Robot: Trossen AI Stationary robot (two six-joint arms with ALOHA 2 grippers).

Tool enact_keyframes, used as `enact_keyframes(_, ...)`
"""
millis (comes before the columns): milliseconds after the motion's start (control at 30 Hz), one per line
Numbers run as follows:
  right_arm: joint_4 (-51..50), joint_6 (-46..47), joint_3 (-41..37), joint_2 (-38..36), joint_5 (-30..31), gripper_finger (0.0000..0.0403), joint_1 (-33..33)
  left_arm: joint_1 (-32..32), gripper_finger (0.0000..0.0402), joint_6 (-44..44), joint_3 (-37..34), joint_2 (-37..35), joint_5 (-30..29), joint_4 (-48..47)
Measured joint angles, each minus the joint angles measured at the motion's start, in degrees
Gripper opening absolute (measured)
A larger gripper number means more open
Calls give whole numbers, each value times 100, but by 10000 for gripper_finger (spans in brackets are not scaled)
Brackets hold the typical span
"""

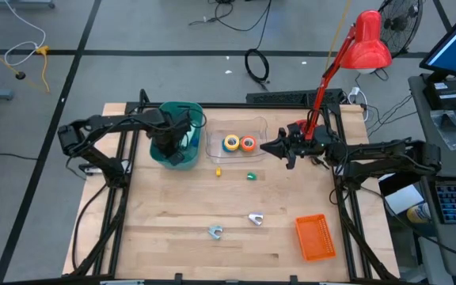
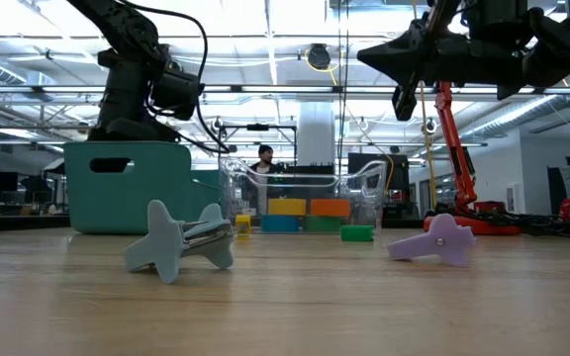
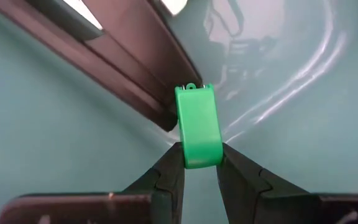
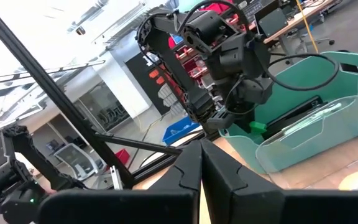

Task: Pick and place Stapler, Stapler remover, tape
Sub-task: Put the left green stapler remover into the green bin

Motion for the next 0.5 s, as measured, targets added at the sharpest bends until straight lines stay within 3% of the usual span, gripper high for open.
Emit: enact_keyframes(500,0,-14,0,0,-5,0,0,2,85,395,0,0,143,113)
